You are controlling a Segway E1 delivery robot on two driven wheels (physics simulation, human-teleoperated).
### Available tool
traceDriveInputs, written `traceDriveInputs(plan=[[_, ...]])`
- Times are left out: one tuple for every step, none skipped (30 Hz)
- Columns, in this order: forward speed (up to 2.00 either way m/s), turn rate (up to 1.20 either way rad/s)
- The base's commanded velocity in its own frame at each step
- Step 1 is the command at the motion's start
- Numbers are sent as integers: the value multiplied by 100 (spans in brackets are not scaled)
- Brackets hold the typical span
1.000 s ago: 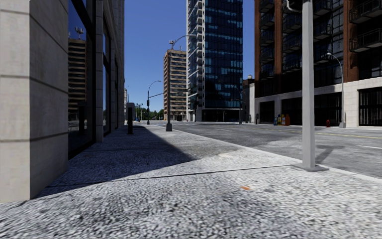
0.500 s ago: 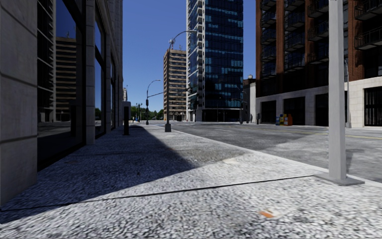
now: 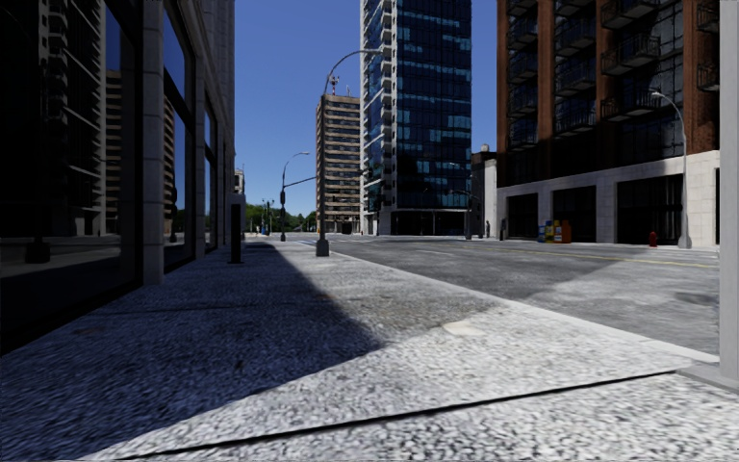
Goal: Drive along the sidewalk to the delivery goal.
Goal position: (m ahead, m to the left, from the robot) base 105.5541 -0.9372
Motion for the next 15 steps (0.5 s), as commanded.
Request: traceDriveInputs(plan=[[123, 0], [123, 0], [123, 0], [123, 0], [123, 0], [123, 0], [123, 0], [123, 0], [123, 0], [123, 0], [123, 0], [123, 0], [123, 0], [123, 0], [123, 0]])
